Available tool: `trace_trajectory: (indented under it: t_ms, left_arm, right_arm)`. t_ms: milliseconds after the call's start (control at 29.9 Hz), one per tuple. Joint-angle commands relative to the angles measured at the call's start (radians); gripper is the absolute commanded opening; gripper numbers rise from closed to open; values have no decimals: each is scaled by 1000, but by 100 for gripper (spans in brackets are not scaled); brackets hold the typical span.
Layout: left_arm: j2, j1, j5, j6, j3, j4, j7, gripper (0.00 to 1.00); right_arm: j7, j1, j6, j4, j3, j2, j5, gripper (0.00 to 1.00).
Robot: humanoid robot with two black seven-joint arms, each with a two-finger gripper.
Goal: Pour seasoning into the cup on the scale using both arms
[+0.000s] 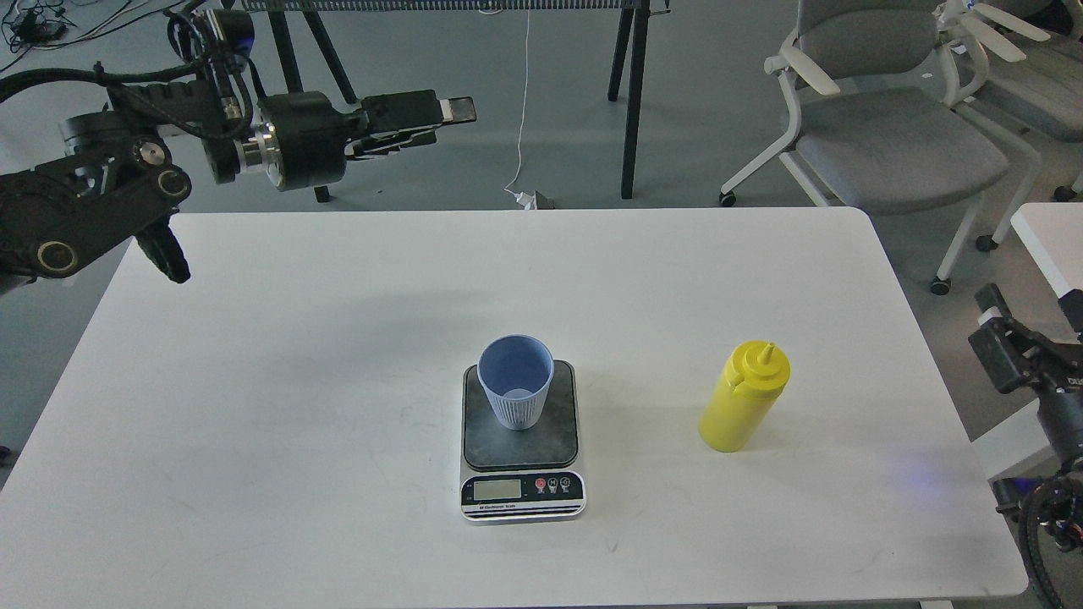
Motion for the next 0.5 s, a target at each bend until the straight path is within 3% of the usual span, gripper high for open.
trace_trajectory:
  t_ms: [0, 167, 468]
  left_arm:
    - [0, 16, 0, 0, -3, 0, 0, 96]
    - [-3, 30, 0, 0, -25, 0, 0, 96]
    - [-3, 30, 0, 0, -26, 0, 0, 97]
  right_arm:
    - [-3, -77, 0, 45, -58, 0, -20, 100]
    - [0, -83, 0, 59, -169, 17, -45, 100]
    - [3, -46, 0, 13, -246, 164, -221, 100]
